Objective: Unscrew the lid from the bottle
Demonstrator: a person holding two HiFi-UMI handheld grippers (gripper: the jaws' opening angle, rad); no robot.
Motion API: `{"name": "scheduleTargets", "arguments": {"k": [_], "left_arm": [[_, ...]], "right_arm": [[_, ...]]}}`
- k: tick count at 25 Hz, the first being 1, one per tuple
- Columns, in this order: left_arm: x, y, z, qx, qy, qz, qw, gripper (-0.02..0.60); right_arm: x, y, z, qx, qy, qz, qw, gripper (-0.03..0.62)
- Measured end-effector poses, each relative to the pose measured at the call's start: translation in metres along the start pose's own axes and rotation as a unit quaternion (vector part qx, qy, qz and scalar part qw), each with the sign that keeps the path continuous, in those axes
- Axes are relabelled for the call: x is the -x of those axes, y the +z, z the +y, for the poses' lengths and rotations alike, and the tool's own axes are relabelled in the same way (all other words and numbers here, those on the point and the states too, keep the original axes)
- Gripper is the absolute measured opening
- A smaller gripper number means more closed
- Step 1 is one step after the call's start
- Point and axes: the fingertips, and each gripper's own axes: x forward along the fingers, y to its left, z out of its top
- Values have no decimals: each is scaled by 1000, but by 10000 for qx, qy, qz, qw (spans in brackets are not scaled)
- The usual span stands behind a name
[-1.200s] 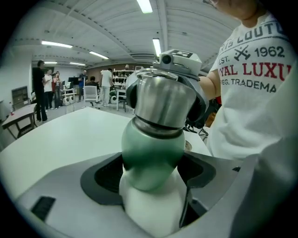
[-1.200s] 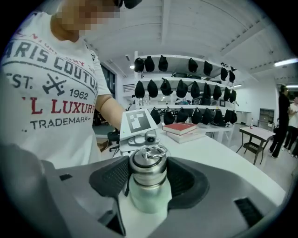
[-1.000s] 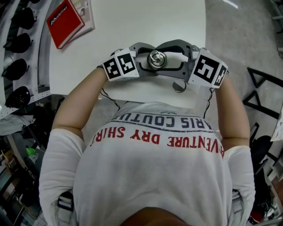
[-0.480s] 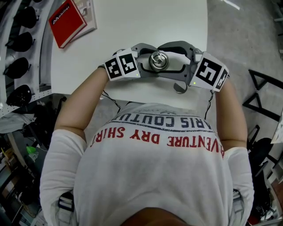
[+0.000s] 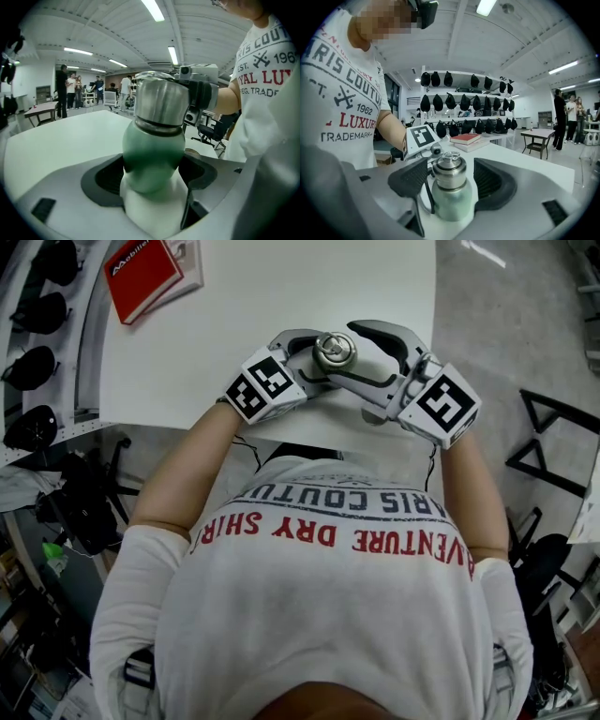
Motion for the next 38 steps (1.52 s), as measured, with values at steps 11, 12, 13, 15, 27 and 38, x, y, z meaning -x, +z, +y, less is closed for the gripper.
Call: {"name": "scheduleTargets", "arguments": {"k": [11,12,13,15,27,38], "left_arm": [[0,0,4,876,1278,-432,9870,371],[1,-1,5,940,1364,-463,9851,371],[1,-1,5,996,1441,-492,9833,371],[1,-1,6,1078,1561,-531,9804,371],[0,0,4,1146,1674,-556,9776,371],[0,-1,4,746,1080,-352,9907,371]], "right_arm": [[-10,-15,2,-318,-1120,-150,9931,291],[-11,-16,1,-341,-1221,-141,9918,291],[-12,-17,0,-362,-1306,-130,9907,290],[-12,-18,-3,-387,-1423,-134,9890,290],[-12,-16,-5,-289,-1567,-49,9872,261],[-14,-15,-5,-167,-1092,-37,9939,259]]}}
